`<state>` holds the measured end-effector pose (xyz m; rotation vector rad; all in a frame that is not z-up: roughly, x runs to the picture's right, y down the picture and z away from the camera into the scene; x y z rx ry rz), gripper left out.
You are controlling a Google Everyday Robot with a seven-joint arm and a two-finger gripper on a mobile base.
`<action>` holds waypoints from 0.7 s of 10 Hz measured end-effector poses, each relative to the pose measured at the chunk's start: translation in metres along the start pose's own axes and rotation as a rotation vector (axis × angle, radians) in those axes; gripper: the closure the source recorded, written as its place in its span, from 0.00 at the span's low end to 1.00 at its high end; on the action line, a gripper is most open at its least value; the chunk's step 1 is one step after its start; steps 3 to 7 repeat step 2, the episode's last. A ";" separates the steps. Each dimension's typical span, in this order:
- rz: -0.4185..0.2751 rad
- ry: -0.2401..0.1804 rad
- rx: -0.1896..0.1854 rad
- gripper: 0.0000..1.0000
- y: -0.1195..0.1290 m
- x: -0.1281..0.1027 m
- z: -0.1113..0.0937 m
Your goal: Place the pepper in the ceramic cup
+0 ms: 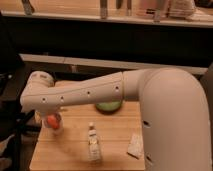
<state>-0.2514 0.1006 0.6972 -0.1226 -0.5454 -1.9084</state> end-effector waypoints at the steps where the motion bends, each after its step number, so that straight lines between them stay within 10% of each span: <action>1: 0.006 0.020 -0.009 0.25 0.007 0.012 -0.004; 7: 0.017 0.043 -0.019 0.26 0.016 0.024 -0.008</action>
